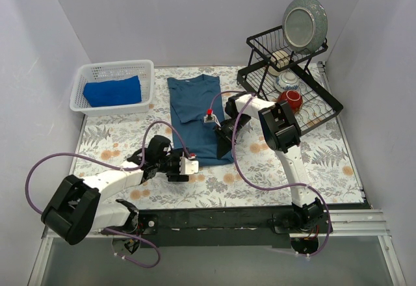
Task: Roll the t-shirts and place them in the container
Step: Roll the T-shirt to the center of the board.
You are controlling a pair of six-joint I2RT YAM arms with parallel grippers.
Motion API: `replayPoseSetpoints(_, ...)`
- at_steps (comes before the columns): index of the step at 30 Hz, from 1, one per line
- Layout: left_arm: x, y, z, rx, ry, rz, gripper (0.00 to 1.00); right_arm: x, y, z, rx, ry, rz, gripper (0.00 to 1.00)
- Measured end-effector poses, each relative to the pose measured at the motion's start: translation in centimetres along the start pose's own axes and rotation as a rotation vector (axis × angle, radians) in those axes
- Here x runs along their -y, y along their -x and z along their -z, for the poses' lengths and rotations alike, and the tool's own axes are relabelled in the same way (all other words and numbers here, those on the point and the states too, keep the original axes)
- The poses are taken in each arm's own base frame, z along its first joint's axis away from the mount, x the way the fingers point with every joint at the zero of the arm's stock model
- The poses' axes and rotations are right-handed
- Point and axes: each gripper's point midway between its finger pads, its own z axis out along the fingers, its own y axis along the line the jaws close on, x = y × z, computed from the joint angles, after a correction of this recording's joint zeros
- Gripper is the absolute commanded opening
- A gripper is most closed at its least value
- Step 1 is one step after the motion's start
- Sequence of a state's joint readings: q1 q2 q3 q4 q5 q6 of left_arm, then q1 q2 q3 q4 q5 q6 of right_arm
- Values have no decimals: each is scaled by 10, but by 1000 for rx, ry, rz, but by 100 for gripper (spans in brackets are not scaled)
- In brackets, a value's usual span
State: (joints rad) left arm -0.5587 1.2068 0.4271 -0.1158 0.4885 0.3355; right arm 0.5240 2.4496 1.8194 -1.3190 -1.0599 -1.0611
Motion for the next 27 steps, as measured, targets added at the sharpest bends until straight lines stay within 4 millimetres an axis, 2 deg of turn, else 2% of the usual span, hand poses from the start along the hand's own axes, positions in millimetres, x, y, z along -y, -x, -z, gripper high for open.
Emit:
replayPoseSetpoints(2, -3, 0, -1, 5, 12, -34, 61, 0, 0, 0, 1, 1, -2, 28)
replayPoseSetpoints(3, -5, 0, -2, 8, 19, -50, 54, 0, 0, 0, 2, 2, -3, 32)
replayPoseSetpoints(5, -9, -1, -5, 8, 31, -79, 48, -2, 1, 0, 6, 7, -7, 61)
replayPoseSetpoints(6, -11, -2, -7, 8, 36, -89, 47, -4, 1, 1, 14, 13, -17, 98)
replayPoseSetpoints(9, -17, -2, -11, 3, 42, -111, 44, -24, 9, 7, 70, 42, -53, 99)
replayPoseSetpoints(13, -17, -2, -11, 4, 37, -137, 39, -26, 16, 32, 102, -86, 106, 99)
replayPoseSetpoints(16, -15, -2, -11, 5, 28, -140, 36, -31, 20, 59, 140, -249, 247, 99)
replayPoseSetpoints(17, -15, -2, -11, 7, 23, -137, 35, -38, 15, 68, 155, -347, 326, 99)
replayPoseSetpoints(19, -13, -1, -11, 14, 5, -111, 33, -53, 9, 76, 172, -463, 405, 99)
replayPoseSetpoints(20, -11, -1, -10, 19, -12, -85, 30, -58, 8, 77, 177, -560, 509, 99)
replayPoseSetpoints(22, -12, -2, -10, 21, -49, -6, 29, -76, 3, 63, 172, -673, 676, 98)
replayPoseSetpoints(24, -15, -1, -10, 39, -88, 96, 26, -83, 3, 44, 156, -715, 799, 99)
replayPoseSetpoints(27, -25, 1, -6, 75, -127, 257, 23, -76, 5, 23, 127, -740, 868, 99)
